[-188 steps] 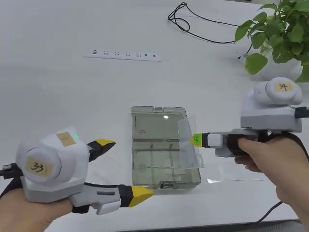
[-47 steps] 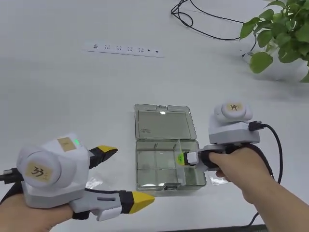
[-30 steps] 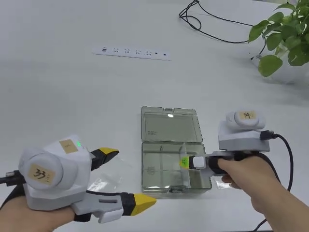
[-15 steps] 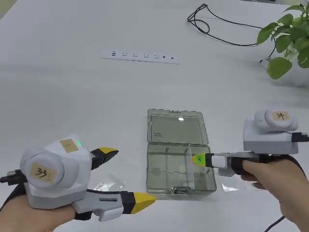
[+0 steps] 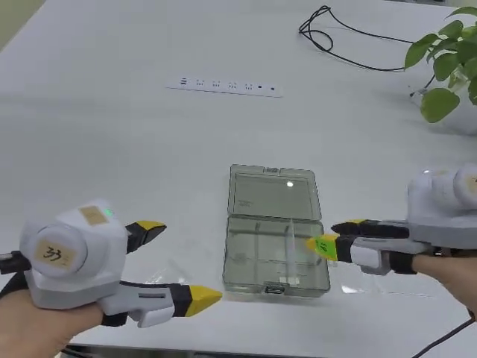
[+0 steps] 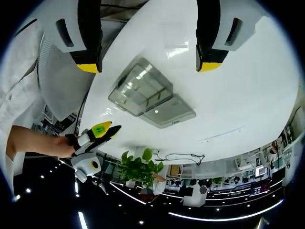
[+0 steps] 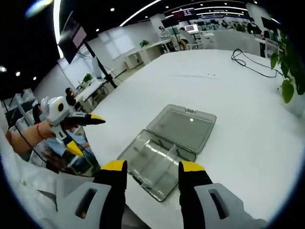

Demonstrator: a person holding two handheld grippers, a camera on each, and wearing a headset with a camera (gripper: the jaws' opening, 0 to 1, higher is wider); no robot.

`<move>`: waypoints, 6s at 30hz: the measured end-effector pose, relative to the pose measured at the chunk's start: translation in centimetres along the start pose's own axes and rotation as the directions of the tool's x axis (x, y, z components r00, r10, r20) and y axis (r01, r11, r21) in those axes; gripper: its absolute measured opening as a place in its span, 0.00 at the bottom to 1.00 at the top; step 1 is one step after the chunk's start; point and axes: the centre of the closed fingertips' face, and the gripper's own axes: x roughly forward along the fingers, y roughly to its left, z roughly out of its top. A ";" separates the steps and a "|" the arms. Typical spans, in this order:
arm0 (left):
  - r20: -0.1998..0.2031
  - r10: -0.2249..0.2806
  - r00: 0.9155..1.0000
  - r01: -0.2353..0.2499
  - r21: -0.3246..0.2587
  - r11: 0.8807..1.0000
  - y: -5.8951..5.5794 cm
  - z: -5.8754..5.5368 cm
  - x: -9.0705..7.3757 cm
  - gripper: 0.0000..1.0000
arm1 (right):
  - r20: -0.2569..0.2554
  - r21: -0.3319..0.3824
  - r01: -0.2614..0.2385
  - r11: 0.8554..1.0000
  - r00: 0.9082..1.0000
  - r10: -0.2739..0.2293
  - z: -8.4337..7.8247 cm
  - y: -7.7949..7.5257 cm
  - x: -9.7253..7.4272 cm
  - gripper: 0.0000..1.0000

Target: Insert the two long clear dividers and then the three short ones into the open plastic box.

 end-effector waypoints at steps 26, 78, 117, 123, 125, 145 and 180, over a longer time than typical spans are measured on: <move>-0.282 0.147 0.948 -0.158 -0.018 0.987 3.2 -5.9 1.4 0.66 | 0.005 -0.303 -0.117 0.946 0.992 0.124 -5.1 -0.9 -4.0 0.72; -0.560 0.233 0.795 -0.256 0.039 0.966 5.6 -10.1 3.4 0.31 | 0.070 -0.289 -0.071 0.955 0.993 0.095 -6.4 -1.0 -5.8 0.73; -0.146 0.091 0.985 -0.130 -0.291 0.948 0.8 -0.5 1.0 0.30 | 0.144 -0.253 -0.058 0.966 0.985 0.097 -0.9 2.6 -5.5 0.84; -0.037 0.042 0.998 -0.051 -0.302 0.952 -1.4 2.6 1.3 0.30 | 0.217 -0.192 -0.066 0.979 0.970 0.108 2.3 5.0 -4.8 0.81; -0.007 0.027 1.000 -0.028 -0.305 0.952 -1.9 3.4 1.5 0.30 | 0.223 -0.152 -0.075 0.986 0.969 0.108 3.0 5.6 -4.3 0.80; 0.157 -0.058 0.986 0.100 -0.278 0.955 -6.0 8.6 2.5 0.30 | 0.349 0.118 -0.081 0.990 0.937 0.035 6.9 7.9 -1.8 0.28; 0.148 -0.085 0.985 0.109 -0.160 0.981 -7.0 8.9 3.0 0.39 | 0.318 0.239 -0.042 0.970 0.947 -0.038 7.1 8.0 -0.4 0.06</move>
